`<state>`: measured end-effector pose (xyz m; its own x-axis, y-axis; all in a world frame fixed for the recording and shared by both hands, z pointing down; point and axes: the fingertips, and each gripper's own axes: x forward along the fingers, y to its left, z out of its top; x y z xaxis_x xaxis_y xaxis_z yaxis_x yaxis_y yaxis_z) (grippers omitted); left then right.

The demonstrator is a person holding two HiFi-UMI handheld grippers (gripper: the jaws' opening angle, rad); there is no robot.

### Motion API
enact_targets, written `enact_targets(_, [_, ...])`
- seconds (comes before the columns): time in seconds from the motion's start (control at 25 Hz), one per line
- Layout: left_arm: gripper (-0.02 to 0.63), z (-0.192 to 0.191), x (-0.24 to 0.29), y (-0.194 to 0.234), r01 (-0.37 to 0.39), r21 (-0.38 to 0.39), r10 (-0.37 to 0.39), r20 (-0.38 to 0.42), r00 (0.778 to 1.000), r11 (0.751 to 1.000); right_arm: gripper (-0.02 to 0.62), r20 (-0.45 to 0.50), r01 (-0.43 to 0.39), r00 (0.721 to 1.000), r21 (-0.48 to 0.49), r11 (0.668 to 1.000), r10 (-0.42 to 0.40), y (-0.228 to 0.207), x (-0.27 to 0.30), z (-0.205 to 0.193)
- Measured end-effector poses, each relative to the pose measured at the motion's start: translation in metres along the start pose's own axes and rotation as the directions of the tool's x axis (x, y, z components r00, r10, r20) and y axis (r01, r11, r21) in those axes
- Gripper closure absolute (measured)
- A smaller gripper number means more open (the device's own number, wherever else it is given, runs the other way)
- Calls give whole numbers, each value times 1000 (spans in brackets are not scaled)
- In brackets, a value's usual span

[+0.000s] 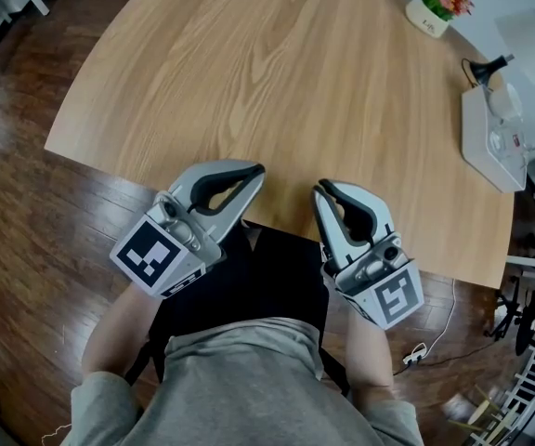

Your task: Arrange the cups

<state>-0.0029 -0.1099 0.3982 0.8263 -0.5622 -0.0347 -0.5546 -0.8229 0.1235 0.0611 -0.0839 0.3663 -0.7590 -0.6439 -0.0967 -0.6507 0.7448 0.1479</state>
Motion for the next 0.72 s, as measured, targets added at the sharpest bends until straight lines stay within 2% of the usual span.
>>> enact_targets(0.28, [595,-3,-1,0,-2,11,2,-23,1000,1000,571,-2,-7,1000,9,1000,7,3,2,0])
enact_targets(0.52, [597,0,-2,3,-19,-17,19,1,1000,1000,571,0,8,1000,2,1000,-8,-2,-1,0])
enact_targets(0.72, [597,-1,-2,2,-14,-2,14,4,1000,1000,571,-1,6,1000,4,1000,-6,0,0,0])
